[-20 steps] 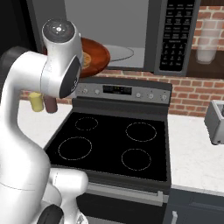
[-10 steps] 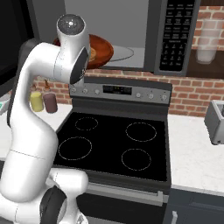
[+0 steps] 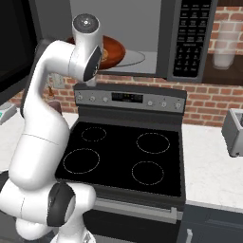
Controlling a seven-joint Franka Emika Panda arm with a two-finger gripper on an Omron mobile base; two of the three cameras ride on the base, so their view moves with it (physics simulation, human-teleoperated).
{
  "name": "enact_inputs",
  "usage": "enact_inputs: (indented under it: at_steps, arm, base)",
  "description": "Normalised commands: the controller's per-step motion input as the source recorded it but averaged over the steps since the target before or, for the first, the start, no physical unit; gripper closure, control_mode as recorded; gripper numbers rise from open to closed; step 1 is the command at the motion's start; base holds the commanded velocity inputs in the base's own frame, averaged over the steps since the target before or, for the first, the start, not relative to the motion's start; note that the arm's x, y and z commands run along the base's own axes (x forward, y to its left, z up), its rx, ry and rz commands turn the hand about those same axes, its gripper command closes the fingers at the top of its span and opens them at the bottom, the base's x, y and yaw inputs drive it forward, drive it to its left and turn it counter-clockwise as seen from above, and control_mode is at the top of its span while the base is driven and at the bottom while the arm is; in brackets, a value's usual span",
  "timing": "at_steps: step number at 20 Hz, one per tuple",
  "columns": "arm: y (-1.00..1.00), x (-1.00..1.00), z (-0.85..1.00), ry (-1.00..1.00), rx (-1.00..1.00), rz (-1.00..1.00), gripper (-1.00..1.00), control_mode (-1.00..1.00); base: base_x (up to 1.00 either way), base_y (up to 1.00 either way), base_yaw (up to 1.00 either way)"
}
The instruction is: Open the microwave, place the bowl with waffle inside the microwave, then close the microwave door and turn it on.
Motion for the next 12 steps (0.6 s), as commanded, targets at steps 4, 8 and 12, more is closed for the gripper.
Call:
enact_inputs:
  at_steps: [4, 8, 12]
  arm:
    - [0.03, 0.62, 0.0, 0.0, 0.0, 0.0, 1.0, -1.0]
    - [0.1, 0.6, 0.0, 0.0, -0.02, 0.0, 1.0, -1.0]
    - [0.08, 0.58, -0.01, 0.0, -0.03, 0.0, 1.0, -1.0]
  base:
    - [0.0, 0.0, 0.0]
    - [0.0, 0.0, 0.0]
    - [0.0, 0.0, 0.0]
